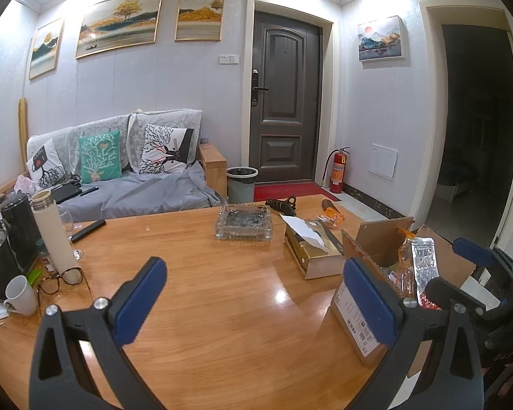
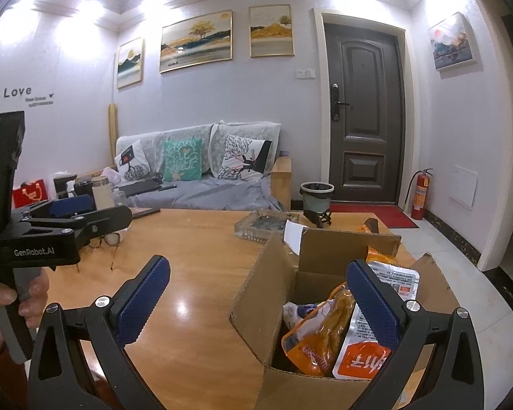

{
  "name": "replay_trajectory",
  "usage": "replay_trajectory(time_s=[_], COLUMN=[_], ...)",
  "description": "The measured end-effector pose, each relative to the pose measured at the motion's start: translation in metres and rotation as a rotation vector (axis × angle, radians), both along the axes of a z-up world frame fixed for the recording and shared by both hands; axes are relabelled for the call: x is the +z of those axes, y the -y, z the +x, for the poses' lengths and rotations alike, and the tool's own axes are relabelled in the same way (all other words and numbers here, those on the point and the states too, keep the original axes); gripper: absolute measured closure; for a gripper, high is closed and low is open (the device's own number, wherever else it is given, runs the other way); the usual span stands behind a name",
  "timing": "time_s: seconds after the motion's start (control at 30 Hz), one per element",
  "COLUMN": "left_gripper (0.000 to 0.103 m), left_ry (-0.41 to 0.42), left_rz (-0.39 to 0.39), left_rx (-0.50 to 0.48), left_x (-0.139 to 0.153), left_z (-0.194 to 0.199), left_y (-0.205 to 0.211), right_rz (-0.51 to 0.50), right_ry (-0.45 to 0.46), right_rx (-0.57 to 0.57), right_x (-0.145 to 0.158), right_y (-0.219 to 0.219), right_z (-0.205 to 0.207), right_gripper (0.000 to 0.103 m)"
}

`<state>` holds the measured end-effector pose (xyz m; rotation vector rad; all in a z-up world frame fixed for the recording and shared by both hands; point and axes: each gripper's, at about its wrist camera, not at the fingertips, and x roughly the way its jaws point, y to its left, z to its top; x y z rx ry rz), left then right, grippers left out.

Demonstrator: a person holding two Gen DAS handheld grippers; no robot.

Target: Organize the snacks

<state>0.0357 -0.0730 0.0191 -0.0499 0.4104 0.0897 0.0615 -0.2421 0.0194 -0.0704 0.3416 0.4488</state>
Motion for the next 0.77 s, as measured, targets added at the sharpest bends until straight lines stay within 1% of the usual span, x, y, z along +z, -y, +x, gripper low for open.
replay_trajectory(time_s=[0.77], left_gripper=[0.001], left_ry=[0.001], left_rz=[0.001], left_rx=[-0.005], left_x=[0.0015], left_z=[0.0001], left_y=[0.0], right_rz=[0.011], right_ry=[-0.01], right_rx=[-0.001], right_x=[-0.0009], right_y=[0.004], right_z=[0.0018], right_gripper=[0.0])
